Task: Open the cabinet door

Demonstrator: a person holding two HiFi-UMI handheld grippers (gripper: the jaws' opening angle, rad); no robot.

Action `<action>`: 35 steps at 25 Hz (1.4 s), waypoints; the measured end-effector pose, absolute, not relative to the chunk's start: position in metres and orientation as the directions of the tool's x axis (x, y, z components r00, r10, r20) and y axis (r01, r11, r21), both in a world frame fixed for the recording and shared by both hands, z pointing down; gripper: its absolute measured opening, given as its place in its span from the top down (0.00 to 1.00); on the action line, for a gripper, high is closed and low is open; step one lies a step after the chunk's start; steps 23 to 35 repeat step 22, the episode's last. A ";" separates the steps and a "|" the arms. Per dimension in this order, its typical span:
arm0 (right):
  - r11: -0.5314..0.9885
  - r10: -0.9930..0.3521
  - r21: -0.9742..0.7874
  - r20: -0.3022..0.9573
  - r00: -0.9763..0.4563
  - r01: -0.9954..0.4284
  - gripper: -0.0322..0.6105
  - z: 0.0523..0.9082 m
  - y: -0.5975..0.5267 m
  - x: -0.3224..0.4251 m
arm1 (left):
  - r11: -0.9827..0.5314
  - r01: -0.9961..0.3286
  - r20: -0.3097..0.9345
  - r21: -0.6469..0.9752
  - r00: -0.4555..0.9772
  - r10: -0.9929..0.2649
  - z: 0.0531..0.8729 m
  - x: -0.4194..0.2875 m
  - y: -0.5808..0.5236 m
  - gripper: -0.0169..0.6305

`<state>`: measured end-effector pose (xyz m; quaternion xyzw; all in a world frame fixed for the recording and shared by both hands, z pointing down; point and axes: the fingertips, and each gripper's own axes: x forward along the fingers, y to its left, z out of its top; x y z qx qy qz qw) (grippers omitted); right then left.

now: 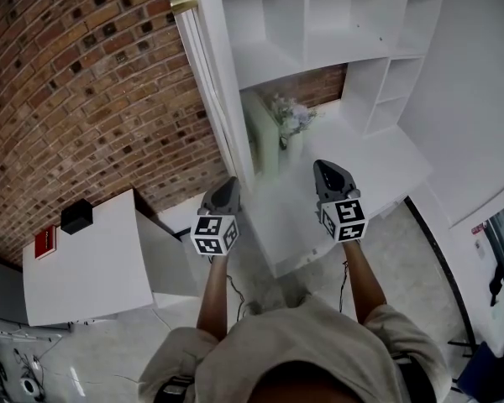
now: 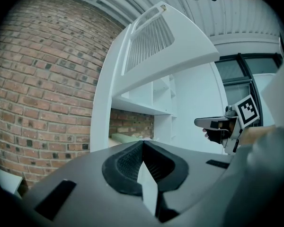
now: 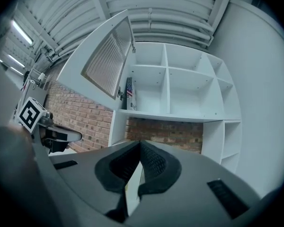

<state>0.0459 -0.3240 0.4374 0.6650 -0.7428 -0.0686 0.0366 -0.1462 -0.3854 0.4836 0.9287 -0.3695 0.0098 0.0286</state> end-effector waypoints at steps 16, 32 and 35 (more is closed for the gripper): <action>0.102 -0.995 0.137 -0.007 -0.104 -0.985 0.93 0.450 -0.330 0.047 | -0.736 -0.676 0.045 0.044 0.737 -0.674 0.485 -0.140 -0.392 0.93; 0.104 -0.994 0.136 0.003 -0.105 -0.985 0.93 0.456 -0.330 0.042 | -0.740 -0.671 0.045 0.048 0.742 -0.669 0.487 -0.141 -0.391 0.93; 0.104 -0.994 0.136 0.003 -0.105 -0.985 0.93 0.456 -0.330 0.042 | -0.740 -0.671 0.045 0.048 0.742 -0.669 0.487 -0.141 -0.391 0.93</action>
